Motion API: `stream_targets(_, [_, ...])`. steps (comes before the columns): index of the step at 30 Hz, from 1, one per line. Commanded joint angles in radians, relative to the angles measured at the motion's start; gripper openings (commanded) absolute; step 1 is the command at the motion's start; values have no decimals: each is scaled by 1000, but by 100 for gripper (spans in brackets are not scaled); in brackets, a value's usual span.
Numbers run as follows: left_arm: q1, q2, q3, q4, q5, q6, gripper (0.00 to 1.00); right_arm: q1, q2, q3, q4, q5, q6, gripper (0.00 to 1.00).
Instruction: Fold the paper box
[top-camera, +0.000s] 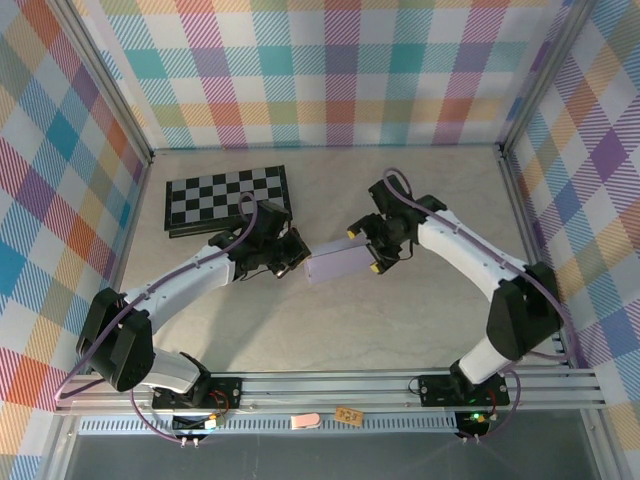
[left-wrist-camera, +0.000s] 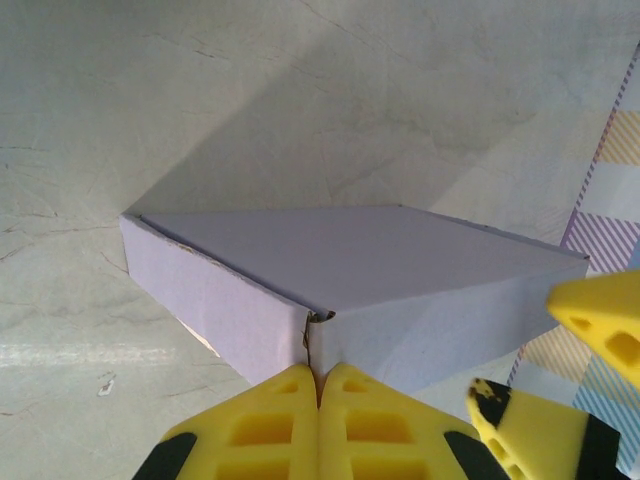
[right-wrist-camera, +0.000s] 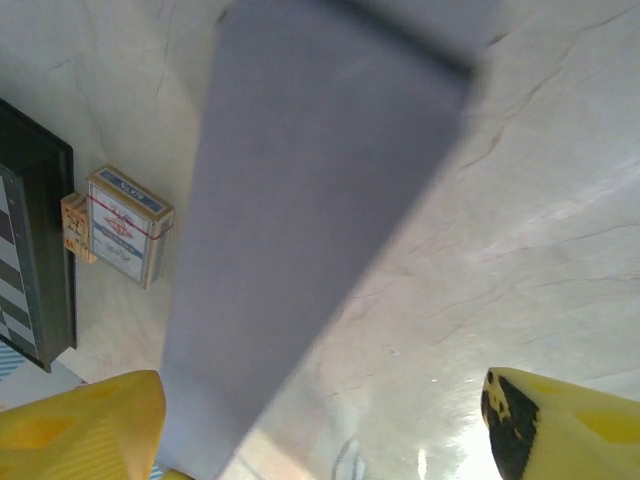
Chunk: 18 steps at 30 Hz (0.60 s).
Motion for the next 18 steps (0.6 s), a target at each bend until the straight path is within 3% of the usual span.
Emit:
stream_targets(1, [-10, 79, -59, -179, -26, 8, 2, 4, 82, 66, -11, -27, 97, 83])
stream_targets(8, [-11, 71, -54, -181, -27, 13, 1, 5, 180, 98, 29, -17, 105, 82])
stream_targets(11, [-11, 54, -54, -174, -25, 17, 3, 5, 181, 82, 32, -39, 76, 69])
stream_targets(14, [-11, -2, -32, -148, -33, 30, 19, 1, 112, -21, 100, -31, 33, 57])
stream_targets(18, [-11, -100, 29, -140, -71, 46, 39, -27, -36, -212, 298, -19, -75, 49])
